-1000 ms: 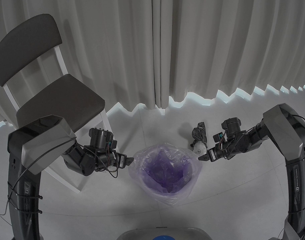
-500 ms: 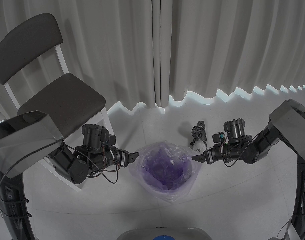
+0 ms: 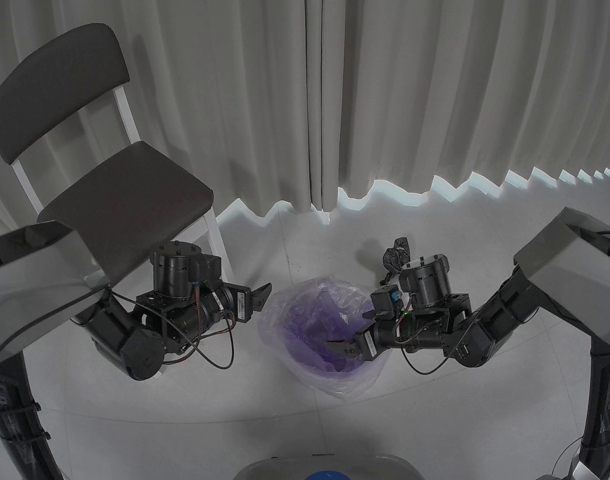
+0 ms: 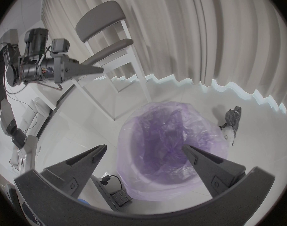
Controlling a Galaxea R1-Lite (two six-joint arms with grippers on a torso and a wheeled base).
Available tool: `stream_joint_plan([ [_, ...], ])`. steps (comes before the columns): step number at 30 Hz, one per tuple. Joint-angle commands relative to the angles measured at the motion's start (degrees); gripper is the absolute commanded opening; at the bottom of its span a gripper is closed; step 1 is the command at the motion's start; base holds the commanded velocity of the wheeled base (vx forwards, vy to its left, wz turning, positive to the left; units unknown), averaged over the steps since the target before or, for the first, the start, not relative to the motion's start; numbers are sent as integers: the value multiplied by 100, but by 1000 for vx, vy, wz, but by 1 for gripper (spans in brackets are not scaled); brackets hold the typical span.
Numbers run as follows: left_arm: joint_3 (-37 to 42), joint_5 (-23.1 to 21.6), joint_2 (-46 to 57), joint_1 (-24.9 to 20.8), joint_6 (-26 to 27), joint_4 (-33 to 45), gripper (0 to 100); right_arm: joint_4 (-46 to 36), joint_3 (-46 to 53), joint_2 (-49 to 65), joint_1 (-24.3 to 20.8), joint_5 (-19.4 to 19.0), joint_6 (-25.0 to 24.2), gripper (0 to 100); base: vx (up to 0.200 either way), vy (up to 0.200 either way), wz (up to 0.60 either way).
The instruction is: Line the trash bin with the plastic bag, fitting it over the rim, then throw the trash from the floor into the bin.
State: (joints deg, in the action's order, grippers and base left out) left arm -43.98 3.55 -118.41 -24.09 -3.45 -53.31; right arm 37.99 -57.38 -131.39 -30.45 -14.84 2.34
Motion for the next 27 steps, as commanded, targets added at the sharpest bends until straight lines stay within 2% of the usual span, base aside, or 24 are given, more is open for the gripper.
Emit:
stream_joint_plan([
  [1,303,23,573,36,-7,-13,100,16,-89,-352,-75,-28,3,100,0,0,0],
  [10,663,50,749,1,-42,-118,100,7,-54,-721,-189,-81,56,100,0,0,0],
  [23,760,32,846,27,-51,-118,100,7,157,-783,-435,-81,82,100,0,0,0],
  [24,760,32,846,27,-59,-118,100,16,166,-783,-435,-81,91,0,0,0,0],
  [27,760,32,837,27,-59,-118,100,7,175,-783,-444,-81,91,0,0,0,0],
])
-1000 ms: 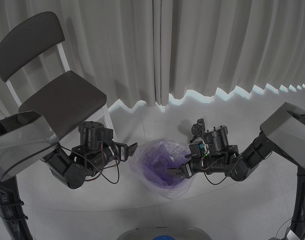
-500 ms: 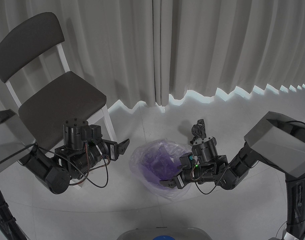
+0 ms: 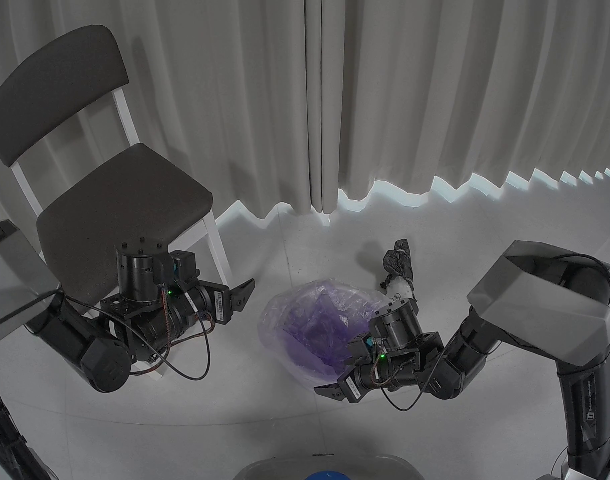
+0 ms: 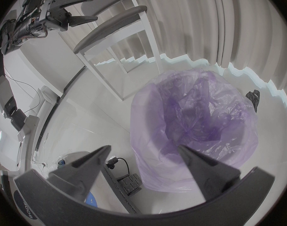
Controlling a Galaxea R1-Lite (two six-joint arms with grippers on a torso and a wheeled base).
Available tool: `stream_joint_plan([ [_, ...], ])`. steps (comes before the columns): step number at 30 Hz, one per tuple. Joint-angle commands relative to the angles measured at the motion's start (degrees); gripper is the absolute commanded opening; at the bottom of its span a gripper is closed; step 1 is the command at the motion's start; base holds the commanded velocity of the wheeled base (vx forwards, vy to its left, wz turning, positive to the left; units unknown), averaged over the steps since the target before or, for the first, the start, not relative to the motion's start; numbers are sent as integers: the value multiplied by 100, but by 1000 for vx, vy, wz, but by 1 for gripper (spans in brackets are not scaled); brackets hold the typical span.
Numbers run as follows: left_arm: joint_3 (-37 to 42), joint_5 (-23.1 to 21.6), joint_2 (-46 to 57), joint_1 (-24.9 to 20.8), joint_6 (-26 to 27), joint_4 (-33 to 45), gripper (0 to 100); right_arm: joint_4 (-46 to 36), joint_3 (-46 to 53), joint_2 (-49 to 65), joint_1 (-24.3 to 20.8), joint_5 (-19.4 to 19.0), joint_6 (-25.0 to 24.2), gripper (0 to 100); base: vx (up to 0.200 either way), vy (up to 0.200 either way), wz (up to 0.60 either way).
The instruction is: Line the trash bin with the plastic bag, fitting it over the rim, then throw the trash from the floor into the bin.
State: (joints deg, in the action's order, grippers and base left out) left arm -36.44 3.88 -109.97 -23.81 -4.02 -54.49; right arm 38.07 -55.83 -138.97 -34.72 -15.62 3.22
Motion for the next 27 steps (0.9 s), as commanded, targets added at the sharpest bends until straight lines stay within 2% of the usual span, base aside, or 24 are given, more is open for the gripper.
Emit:
stream_joint_plan([
  [1,5,-1,-7,-1,-2,0,100,-1,20,-25,-17,-3,3,0,0,0,0],
  [14,172,-1,-7,-36,7,-220,100,95,468,-16,-466,6,153,0,0,0,0],
  [25,216,-1,-112,-71,-2,-281,100,236,530,-95,-501,15,276,0,0,0,0],
  [26,216,-1,-130,-80,-2,-281,100,262,547,-95,-501,15,320,100,0,0,0],
  [27,216,-1,-147,-98,-2,-281,100,297,556,-95,-501,15,320,100,0,0,0],
])
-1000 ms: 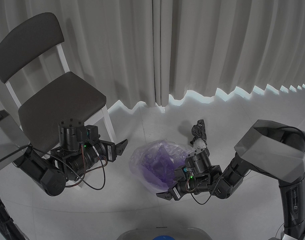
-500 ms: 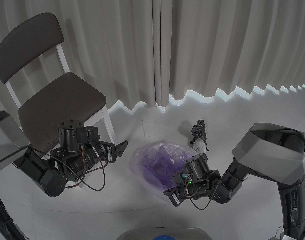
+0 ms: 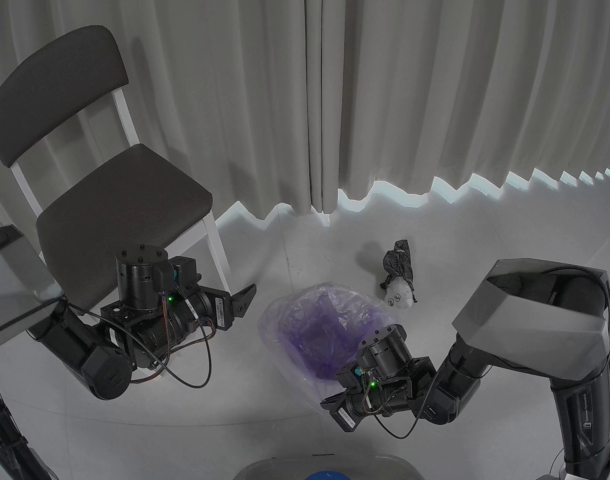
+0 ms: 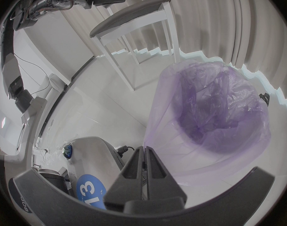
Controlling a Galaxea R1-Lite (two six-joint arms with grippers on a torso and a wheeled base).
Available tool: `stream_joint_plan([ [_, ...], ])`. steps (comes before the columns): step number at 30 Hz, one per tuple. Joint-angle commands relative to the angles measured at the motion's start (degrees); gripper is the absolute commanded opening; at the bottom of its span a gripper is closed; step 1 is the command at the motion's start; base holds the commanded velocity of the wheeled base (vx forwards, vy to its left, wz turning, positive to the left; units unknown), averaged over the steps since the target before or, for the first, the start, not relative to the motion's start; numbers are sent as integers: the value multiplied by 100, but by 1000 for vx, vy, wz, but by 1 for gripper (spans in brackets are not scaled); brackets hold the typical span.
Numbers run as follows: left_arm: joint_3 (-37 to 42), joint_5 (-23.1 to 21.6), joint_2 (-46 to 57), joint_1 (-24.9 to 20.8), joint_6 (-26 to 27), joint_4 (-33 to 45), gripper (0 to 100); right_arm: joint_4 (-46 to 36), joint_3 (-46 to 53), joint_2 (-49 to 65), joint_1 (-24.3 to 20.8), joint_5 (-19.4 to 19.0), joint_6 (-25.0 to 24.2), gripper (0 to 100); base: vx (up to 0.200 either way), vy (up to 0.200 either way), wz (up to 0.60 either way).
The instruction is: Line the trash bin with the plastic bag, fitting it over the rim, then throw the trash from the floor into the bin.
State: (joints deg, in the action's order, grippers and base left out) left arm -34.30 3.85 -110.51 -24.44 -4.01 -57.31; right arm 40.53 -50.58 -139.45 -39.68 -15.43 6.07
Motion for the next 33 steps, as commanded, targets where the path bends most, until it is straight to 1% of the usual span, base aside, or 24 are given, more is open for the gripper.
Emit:
stream_joint_plan([
  [1,3,1,-94,-43,-3,0,100,60,39,-47,-5,-4,35,100,0,0,0],
  [8,11,19,-155,-201,14,-8,100,491,329,120,4,-4,26,100,0,0,0],
  [10,91,-7,-111,-201,32,-105,100,640,461,427,13,-12,-18,100,0,0,0],
  [16,345,-16,-243,-263,67,-536,100,570,505,796,101,14,-45,100,-200,0,0],
  [20,442,28,-533,-316,76,-782,100,262,496,1025,329,93,-53,100,0,0,0],
  [24,389,28,-639,-368,67,-861,100,42,470,1130,505,330,-53,100,0,0,0],
  [27,231,37,-683,-421,85,-773,100,7,303,1078,716,620,-45,100,0,0,0],
  [30,20,195,-735,-491,102,-632,100,-98,-31,902,865,911,-45,100,0,0,0],
  [31,20,195,-735,-491,102,-632,100,-98,-31,902,865,911,-45,100,0,0,0],
  [32,-120,388,-735,-553,102,-483,100,-362,-277,752,909,1227,-45,100,0,0,0],
  [33,-156,459,-735,-597,102,-422,100,-529,-400,673,927,1376,-45,100,0,0,0],
])
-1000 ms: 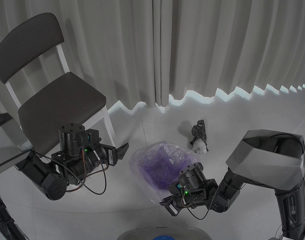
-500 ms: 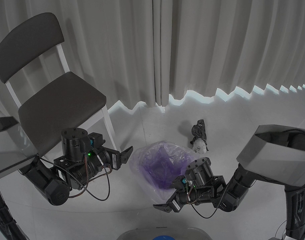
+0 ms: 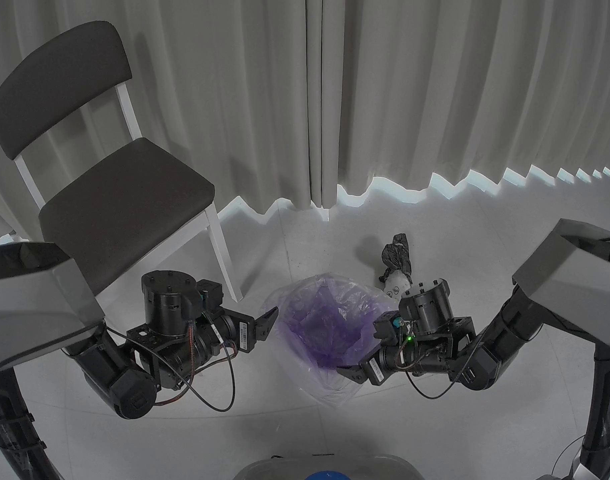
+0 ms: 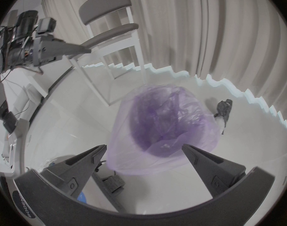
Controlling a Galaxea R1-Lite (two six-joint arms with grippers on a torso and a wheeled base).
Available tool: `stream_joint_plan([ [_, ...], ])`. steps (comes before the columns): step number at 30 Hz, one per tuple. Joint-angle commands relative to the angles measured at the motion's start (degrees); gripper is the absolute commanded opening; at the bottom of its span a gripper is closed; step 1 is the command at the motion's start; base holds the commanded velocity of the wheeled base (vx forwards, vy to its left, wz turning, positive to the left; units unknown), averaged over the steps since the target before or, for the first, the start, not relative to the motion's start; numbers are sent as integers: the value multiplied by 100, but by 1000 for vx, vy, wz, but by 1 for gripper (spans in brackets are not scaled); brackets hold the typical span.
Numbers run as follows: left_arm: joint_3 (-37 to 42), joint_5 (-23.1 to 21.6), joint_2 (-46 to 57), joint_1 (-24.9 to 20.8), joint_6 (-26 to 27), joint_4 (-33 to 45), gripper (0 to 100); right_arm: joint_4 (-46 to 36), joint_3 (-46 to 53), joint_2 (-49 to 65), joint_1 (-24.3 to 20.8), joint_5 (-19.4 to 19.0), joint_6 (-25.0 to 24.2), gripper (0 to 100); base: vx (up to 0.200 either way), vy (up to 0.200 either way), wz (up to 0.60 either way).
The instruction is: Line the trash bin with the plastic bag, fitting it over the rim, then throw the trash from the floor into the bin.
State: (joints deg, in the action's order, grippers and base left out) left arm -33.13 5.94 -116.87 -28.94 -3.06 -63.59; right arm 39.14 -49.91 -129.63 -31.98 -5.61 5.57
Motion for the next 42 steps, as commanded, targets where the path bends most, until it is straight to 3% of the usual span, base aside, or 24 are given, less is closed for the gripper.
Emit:
stream_joint_plan([
  [1,-281,294,-99,-156,7,215,100,-495,-546,-370,174,447,5,100,0,0,0],
  [24,-316,320,-591,-367,34,444,100,-812,-494,-914,376,534,445,100,0,0,0],
  [30,-1204,312,-969,-481,42,1586,100,-812,-546,-1064,341,517,471,100,0,0,0],
  [39,-2109,320,-1540,-709,42,2342,100,-794,-555,-1134,280,473,462,100,0,0,0],
  [42,-2918,496,-1778,-920,42,3151,100,-785,-546,-1134,209,464,454,100,0,0,0],
])
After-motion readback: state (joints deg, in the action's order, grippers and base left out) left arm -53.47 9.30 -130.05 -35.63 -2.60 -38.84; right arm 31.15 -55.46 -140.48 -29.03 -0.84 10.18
